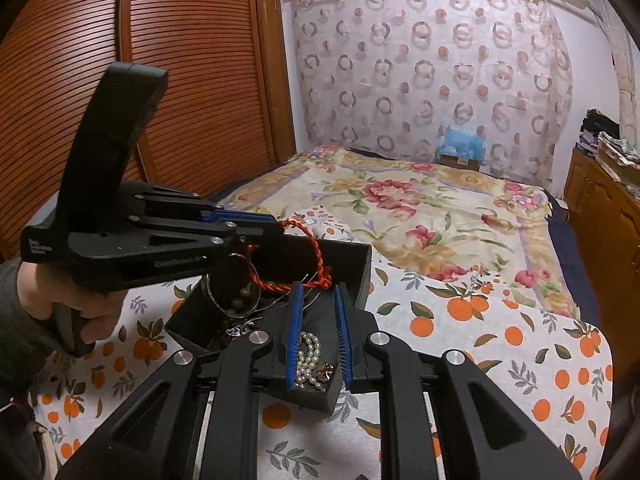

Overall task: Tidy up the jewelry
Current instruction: 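Drop bracelet into box with left tool while right tool releases the ring, then move left tool to white pearl necklace while right tool approaches jade bangle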

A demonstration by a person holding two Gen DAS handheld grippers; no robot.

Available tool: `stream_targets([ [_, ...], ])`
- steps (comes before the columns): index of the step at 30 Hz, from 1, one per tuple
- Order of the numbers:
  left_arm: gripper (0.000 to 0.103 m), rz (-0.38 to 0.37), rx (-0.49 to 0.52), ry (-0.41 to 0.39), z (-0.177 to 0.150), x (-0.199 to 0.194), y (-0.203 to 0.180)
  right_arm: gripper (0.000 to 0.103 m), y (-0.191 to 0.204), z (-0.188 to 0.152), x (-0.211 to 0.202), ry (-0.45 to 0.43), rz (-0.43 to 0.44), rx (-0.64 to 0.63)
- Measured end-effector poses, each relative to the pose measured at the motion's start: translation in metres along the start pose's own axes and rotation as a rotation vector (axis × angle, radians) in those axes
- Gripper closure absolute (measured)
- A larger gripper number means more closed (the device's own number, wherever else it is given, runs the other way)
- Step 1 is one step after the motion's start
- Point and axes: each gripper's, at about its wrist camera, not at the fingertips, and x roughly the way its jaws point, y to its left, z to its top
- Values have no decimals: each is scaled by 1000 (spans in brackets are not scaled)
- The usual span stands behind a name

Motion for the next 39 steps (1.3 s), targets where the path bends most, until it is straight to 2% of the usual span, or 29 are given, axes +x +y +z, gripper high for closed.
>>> stream_targets([
  [7,95,-15,-9,22,-6,-1,0,85,0,0,-1,-1,-4,-2],
  [9,86,-15,-27,13,-12,-10,2,85,-1,2,-3,-4,-8,-5],
  [10,78,-16,-33,7,-14,-14,2,85,-1,3,-5,-5,-11,-9],
  [11,76,-16,-41,-1,-18,-21,3,85,0,4,-6,-5,-13,-14],
  [21,73,-26,-63,-9,-70,-72,0,85,29,4,-25,18,-23,-77],
  [23,69,-30,-70,-9,-80,-78,-1,85,35,-3,-28,33,-28,-79],
  [30,68,-46,-110,20,-119,-82,-3,84,52,-43,-38,96,-37,-54],
  [32,68,-51,-117,29,-131,-84,-4,78,57,-56,-41,112,-36,-47],
  [33,68,-53,-121,33,-136,-85,-5,71,60,-61,-42,122,-34,-42],
  [37,67,-61,-124,40,-154,-90,-10,67,74,-84,-46,156,-22,-38],
  [39,67,-63,-123,40,-160,-94,-13,61,82,-92,-46,169,-19,-44],
])
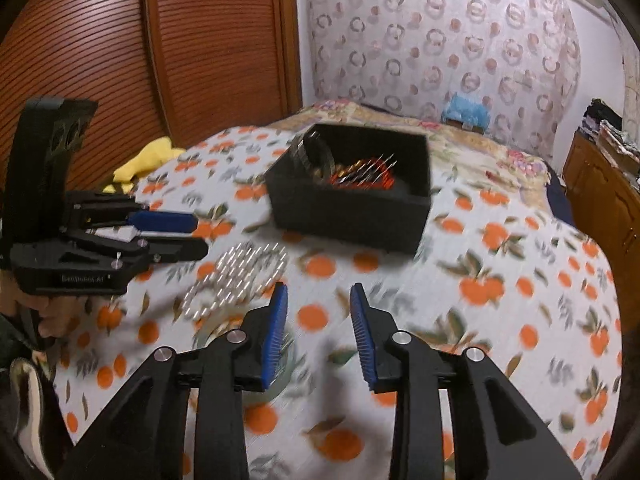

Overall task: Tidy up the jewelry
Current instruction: 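Move left tool to white pearl necklace while right tool approaches jade bangle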

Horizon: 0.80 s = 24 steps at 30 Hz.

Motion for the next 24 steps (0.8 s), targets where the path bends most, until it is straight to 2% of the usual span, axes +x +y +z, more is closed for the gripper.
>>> stream_targets([
  [2,67,4,2,2,-7,-3,-1,54,9,-7,0,9,12,0],
  [4,66,10,4,2,-11,-7,-2,41,14,-9,1,17,21,0],
  [7,59,15,5,0,-19,-13,-2,28,25,-12,6,32,34,-2],
  [19,58,16,-17,28,-35,-15,3,25,43,-11,30,141,8,-60],
  [23,58,10,-13,30,-35,-15,1,25,45,-13,31,138,-3,-76],
  [24,58,9,-11,31,-34,-15,1,29,45,-13,30,131,-6,-78],
])
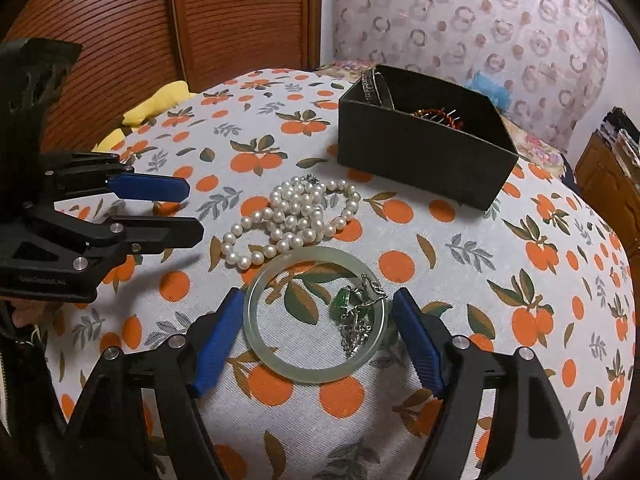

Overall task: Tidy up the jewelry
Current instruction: 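Move left tool to white pearl necklace while right tool approaches jade bangle, then grasp the pearl necklace with the left tool while the right tool grasps the jade bangle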

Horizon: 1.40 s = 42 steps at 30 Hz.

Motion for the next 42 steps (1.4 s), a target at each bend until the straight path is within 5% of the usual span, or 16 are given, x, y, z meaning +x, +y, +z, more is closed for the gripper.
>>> stream_targets([
  [11,59,-26,48,39,16,22,-13,29,-18,-3,-22,-75,-41,51],
  [16,80,-19,71,51,21,31,-17,29,-30,-2,-35,-107,-50,78],
  [28,80,20,118,54,29,38,-22,29,-33,0,-44,-128,-56,79],
  [30,84,24,124,53,30,39,-22,29,-32,0,-45,-130,-57,75],
  [31,96,23,128,55,31,39,-22,29,-32,0,-46,-130,-56,73],
  [34,96,-25,114,65,33,36,-21,29,-32,2,-47,-132,-59,72],
  [42,96,-24,129,-82,64,-21,-29,29,-37,18,-66,-171,-74,64],
])
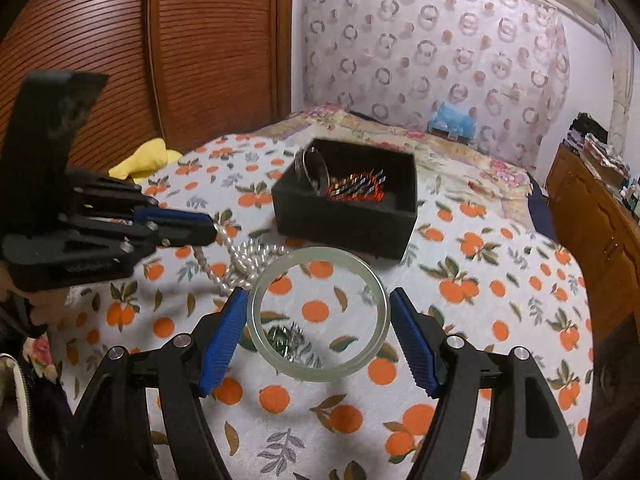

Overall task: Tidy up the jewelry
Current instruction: 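Grasp the pearl necklace with the left tool while the right tool grasps the jade bangle, then lift pearl necklace into box with left tool while right tool carries jade bangle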

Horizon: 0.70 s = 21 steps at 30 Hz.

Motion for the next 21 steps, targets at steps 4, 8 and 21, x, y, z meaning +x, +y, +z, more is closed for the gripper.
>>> stream_targets([
  [4,96,8,8,-55,16,-20,-1,29,-2,11,-8,-23,-5,-6],
  [8,96,28,20,-111,32,-39,-2,29,-2,18,-12,-36,-10,-20],
  [21,96,51,47,-201,75,-64,-2,29,-10,36,-9,-61,-11,-36],
])
